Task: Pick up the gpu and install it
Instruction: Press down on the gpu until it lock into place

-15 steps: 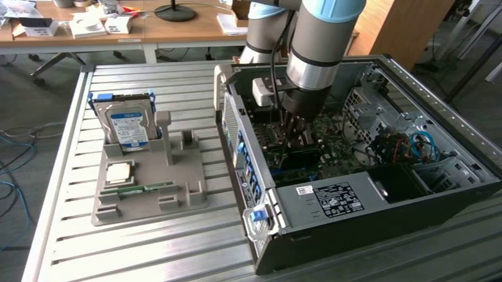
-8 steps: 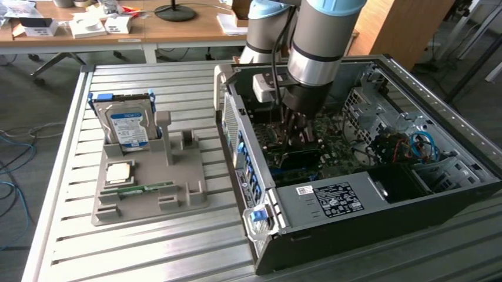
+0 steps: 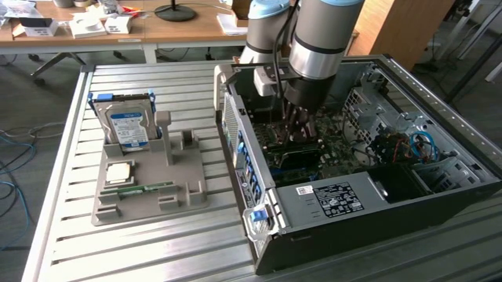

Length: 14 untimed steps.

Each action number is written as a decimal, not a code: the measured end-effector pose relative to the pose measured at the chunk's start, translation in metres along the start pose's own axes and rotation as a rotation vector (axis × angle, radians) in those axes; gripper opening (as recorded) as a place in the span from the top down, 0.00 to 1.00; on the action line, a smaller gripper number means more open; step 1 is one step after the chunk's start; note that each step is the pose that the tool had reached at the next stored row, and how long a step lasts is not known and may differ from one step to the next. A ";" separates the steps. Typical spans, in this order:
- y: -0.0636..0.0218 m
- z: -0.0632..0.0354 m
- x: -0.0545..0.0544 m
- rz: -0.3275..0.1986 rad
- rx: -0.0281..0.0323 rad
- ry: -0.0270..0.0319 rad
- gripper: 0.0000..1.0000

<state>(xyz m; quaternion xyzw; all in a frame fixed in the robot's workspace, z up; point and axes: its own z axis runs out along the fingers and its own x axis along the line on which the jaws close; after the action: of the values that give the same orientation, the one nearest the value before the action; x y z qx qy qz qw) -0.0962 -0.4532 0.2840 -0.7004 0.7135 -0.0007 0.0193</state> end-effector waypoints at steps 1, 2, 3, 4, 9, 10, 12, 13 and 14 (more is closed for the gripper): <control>0.0000 -0.0014 0.000 0.000 0.0000 -0.0001 0.89; -0.0001 -0.0028 0.000 0.000 0.0000 0.0000 0.89; -0.0001 -0.0041 0.000 0.000 -0.0001 0.0000 0.89; -0.0001 -0.0048 0.000 0.000 0.0000 -0.0001 0.89; -0.0001 -0.0049 0.000 0.000 0.0001 -0.0001 0.89; -0.0001 -0.0050 0.000 0.000 0.0000 -0.0001 0.89; -0.0002 -0.0050 0.000 0.000 -0.0003 -0.0001 0.89; -0.0010 -0.0050 0.000 0.000 -0.0031 0.0002 0.89; -0.0025 -0.0051 0.000 0.000 -0.0100 0.0006 0.89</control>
<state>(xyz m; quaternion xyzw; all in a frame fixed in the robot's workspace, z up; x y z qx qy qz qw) -0.0939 -0.4532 0.2891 -0.7004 0.7136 0.0027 0.0156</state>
